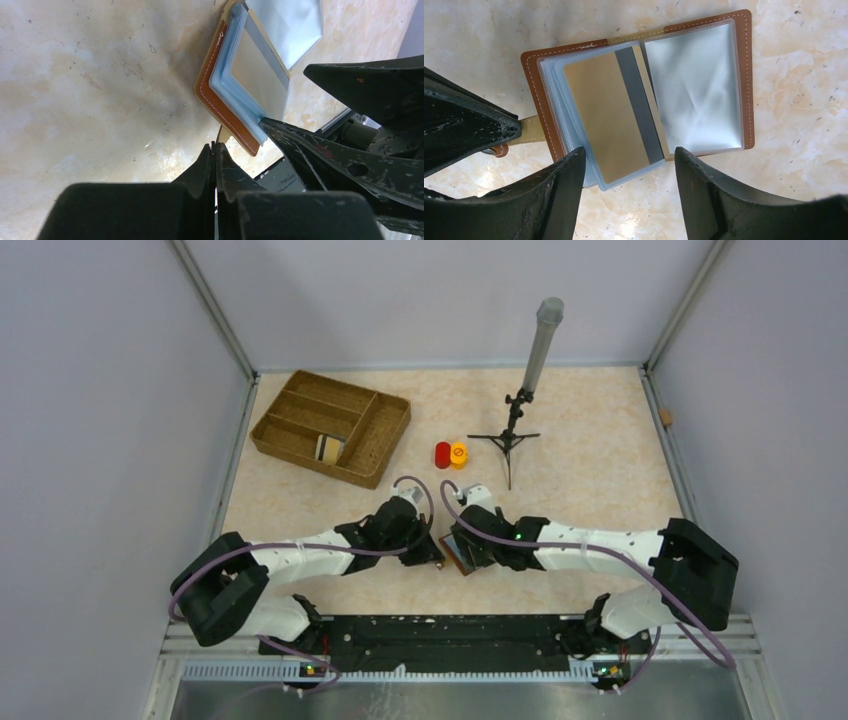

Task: Put the credit cards into the card holder
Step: Turn over the card slot in the card holder, then move the storage box to the center of the board.

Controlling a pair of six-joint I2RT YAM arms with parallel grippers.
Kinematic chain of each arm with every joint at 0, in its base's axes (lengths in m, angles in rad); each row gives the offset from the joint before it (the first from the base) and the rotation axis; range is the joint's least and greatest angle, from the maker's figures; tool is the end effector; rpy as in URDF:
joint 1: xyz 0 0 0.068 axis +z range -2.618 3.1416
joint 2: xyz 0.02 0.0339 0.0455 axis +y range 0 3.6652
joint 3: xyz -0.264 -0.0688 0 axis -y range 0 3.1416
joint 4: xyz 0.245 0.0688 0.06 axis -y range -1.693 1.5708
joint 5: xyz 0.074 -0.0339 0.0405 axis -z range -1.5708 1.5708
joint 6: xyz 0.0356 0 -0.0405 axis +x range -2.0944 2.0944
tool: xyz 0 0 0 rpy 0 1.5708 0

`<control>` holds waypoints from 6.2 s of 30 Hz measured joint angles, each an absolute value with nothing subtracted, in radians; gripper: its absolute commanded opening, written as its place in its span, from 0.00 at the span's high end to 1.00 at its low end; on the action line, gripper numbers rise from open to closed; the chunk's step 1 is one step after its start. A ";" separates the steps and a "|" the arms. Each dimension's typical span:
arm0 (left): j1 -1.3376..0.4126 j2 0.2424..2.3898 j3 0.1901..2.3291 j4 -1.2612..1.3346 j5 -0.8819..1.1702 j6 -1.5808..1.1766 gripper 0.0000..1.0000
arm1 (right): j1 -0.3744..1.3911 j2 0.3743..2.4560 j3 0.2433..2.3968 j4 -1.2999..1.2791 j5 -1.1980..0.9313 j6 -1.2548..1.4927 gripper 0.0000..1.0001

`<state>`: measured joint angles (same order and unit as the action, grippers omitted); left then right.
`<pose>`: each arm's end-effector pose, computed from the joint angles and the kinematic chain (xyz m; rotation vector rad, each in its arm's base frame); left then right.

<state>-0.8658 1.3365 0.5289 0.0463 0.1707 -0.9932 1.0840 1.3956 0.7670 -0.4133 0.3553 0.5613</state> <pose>0.1577 -0.1946 0.1595 -0.0704 2.6003 -1.0254 0.1333 0.2254 0.1852 -0.5332 2.4679 0.1925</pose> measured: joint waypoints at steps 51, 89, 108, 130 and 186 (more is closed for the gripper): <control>-0.847 1.365 0.529 -0.030 0.111 -0.966 1.00 | 1.085 1.377 0.821 -0.524 0.467 0.598 0.32; -0.641 1.156 0.650 -0.298 -0.043 -0.739 0.02 | 0.948 1.204 0.786 -0.269 0.111 0.447 0.20; 0.060 1.240 1.054 -0.634 0.065 -0.451 0.01 | 0.868 1.782 1.380 -0.195 0.065 0.239 0.27; 0.249 1.690 1.299 -0.523 0.121 -0.420 0.04 | 0.868 2.301 1.866 -0.071 -0.066 0.149 0.25; 0.132 1.761 1.159 -0.444 0.117 -0.563 1.00 | 0.914 2.154 1.844 -0.206 0.011 0.282 0.26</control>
